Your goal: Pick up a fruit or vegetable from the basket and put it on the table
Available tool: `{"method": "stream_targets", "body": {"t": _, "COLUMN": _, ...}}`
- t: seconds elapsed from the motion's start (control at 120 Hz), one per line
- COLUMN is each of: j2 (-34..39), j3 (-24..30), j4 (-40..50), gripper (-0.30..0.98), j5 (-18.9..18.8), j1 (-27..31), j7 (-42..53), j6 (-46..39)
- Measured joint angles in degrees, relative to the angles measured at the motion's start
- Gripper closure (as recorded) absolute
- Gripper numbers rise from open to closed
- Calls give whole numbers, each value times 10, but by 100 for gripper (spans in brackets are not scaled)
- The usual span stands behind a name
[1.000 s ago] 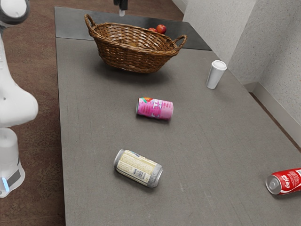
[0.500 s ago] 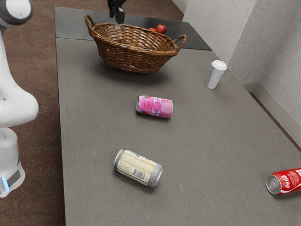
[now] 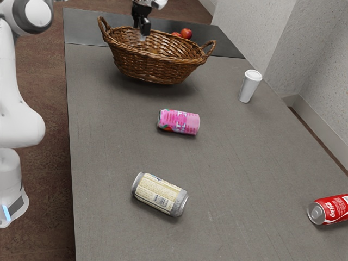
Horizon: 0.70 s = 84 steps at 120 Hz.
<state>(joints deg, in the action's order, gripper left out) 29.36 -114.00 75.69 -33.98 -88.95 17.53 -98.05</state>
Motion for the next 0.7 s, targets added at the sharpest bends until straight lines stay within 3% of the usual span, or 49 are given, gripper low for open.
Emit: {"method": "stream_targets", "body": {"t": 0.7, "j2": 22, "j3": -5, "j4": 8, "gripper": 2, "j5": -1, "j1": -27, "j7": -5, "j6": -8}}
